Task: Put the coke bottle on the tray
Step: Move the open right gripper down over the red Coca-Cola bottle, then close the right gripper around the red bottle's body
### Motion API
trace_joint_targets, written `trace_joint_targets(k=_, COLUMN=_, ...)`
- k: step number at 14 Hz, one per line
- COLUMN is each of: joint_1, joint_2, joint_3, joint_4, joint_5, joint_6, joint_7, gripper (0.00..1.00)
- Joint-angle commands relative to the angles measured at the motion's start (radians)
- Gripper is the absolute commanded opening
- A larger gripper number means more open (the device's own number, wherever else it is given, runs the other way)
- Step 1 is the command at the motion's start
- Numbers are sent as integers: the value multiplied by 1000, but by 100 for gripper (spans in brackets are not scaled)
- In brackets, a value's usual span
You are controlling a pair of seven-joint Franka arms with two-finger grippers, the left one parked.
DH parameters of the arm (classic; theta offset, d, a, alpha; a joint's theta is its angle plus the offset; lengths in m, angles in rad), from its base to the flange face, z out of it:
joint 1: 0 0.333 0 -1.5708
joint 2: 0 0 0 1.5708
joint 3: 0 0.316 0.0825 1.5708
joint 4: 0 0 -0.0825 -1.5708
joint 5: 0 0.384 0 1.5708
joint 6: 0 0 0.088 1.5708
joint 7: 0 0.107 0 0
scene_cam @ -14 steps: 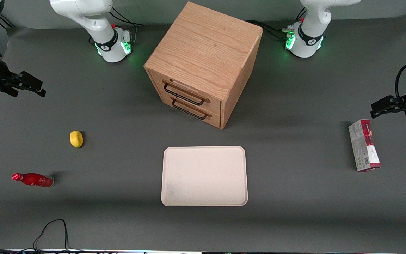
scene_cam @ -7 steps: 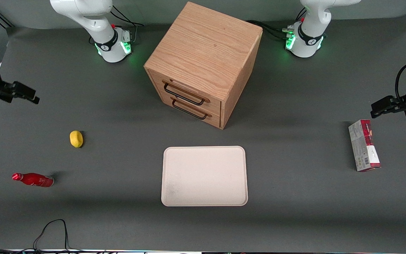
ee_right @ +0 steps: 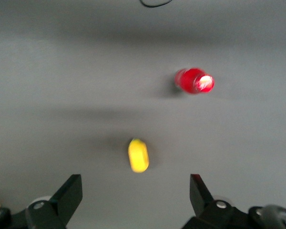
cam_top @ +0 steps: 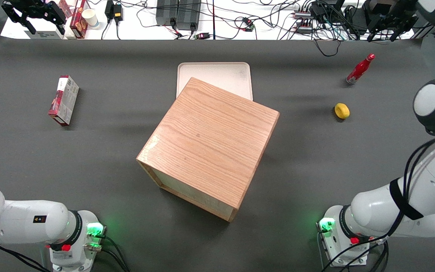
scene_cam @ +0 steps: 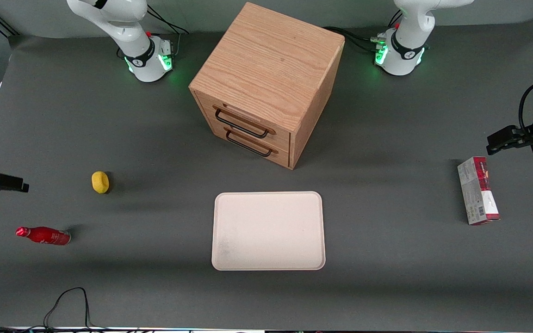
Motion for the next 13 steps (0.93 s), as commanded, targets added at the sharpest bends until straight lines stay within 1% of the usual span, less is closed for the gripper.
trace_joint_targets(k=1, joint_1=-30, joint_2=94, joint_3=0, joint_4=65, joint_5=-4, joint_6=46, joint_7=-90, gripper=100)
trace_joint_targets(k=3, joint_1=-45, joint_2=133, joint_3=-8, joint_4=59, joint_5=-3, joint_6=121, joint_7=-125, gripper=100)
trace_joint_targets(k=6, joint_1=-77, joint_2=202, joint_3=-9, joint_4=56, joint_5=-3, joint_6=230, joint_7=-136, gripper=100)
trace_joint_targets(k=7, joint_1=-86, joint_2=225, joint_3=-8, joint_4=54, joint_5=2, joint_6=268, joint_7=-168, gripper=100)
trace_joint_targets(k=8, joint_1=-97, joint_2=248, joint_3=-9, joint_4=54, joint_5=26, joint_6=311, joint_7=-194, gripper=100)
trace_joint_targets(k=9, joint_1=-111, joint_2=268, joint_3=-11, joint_4=54, joint_5=78, joint_6=333, joint_7=-207, gripper=100)
trace_joint_targets(k=10, joint_1=-115, joint_2=283, joint_3=-9, joint_4=54, joint_5=117, joint_6=344, joint_7=-214, gripper=100)
trace_joint_targets(k=13, joint_1=-116, joint_2=312, joint_3=-6, joint_4=51, joint_5=126, joint_6=394, joint_7=-214, gripper=100)
